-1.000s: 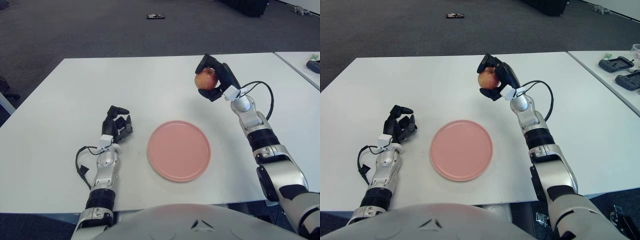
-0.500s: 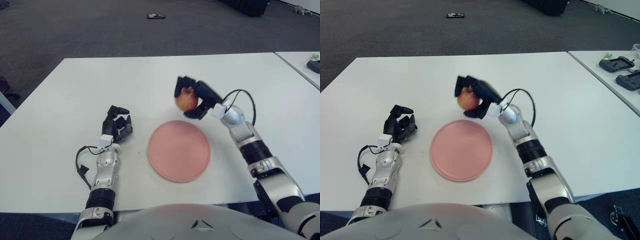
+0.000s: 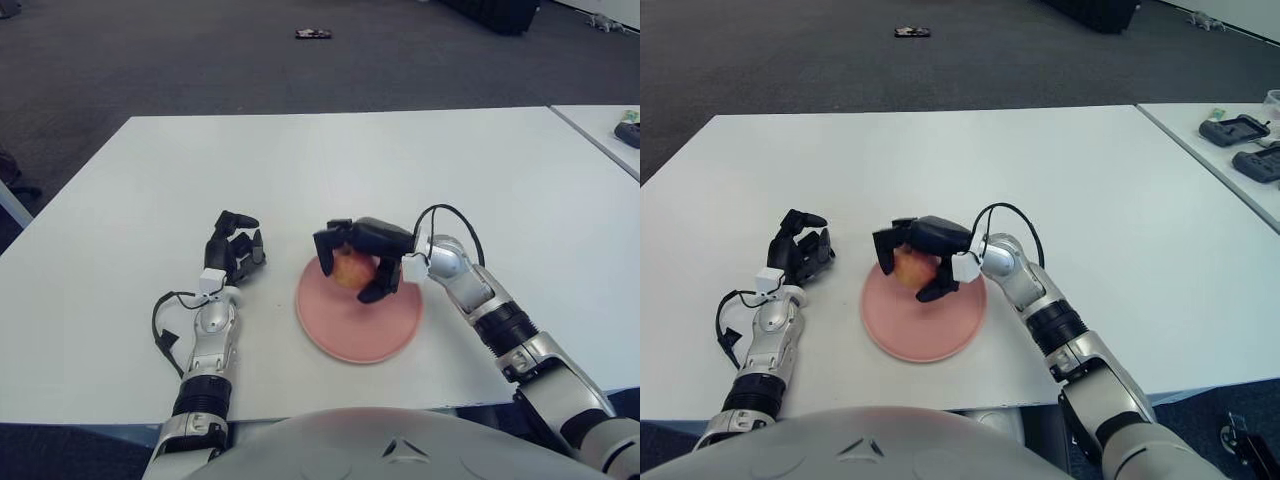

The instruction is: Put the apple into the plate.

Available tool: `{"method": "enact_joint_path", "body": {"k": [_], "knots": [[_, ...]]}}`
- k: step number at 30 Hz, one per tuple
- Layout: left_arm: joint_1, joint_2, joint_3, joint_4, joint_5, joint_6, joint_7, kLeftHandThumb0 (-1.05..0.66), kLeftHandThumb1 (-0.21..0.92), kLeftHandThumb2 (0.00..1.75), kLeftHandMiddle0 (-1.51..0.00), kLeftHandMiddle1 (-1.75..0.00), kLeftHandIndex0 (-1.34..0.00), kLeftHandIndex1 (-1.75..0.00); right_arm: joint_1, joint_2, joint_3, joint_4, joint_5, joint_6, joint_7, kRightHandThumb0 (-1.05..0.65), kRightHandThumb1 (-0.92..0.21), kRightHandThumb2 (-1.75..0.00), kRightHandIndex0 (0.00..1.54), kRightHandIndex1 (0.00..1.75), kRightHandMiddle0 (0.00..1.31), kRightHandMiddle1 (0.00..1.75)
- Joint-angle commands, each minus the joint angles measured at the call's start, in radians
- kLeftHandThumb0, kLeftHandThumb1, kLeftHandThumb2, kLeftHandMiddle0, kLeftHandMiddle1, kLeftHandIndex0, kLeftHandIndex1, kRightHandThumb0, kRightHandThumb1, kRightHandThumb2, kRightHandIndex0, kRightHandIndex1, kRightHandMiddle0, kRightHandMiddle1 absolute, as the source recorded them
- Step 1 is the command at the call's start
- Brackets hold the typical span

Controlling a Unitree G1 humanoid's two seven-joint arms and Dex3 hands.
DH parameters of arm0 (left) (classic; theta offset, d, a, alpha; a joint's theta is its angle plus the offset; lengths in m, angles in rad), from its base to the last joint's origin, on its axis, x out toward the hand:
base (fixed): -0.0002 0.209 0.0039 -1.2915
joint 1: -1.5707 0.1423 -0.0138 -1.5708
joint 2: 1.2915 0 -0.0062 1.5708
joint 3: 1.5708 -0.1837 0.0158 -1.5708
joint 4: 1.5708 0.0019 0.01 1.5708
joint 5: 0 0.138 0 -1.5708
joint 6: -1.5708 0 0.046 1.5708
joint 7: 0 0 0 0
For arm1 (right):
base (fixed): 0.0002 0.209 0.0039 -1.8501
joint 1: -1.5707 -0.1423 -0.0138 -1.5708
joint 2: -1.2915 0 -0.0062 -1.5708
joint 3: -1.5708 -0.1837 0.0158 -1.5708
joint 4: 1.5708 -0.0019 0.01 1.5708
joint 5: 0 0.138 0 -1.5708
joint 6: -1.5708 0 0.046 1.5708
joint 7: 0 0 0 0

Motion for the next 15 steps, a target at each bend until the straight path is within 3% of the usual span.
{"method": "enact_joint_path", "body": {"k": [1,7,15], "knots": [[0.037,-0.009,0.003,0.049,0.001,0.029,0.011,-0.41,0.56,1.01,-0.94,-1.75,-0.42,-1.75,-0.043,0.004,0.038,0.061,-0.045,-0.079,0.005,0.00,-0.05,-1.60,0.84,1.66,0.58,1.75],[0.039,-0.009,0.002,0.051,-0.001,0.019,0.004,-0.41,0.57,1.01,-0.95,-1.75,-0.42,-1.75,-0.071,0.002,0.071,0.165,-0.144,-0.211,-0.055,0.00,-0.04,-1.64,0.82,1.73,0.59,1.75],[0.039,-0.007,0.004,0.055,-0.007,0.019,0.000,-0.41,0.57,1.01,-0.96,-1.75,-0.42,-1.75,-0.077,-0.018,0.082,0.228,-0.194,-0.273,-0.095,0.00,-0.02,-1.66,0.83,1.75,0.60,1.75]]}}
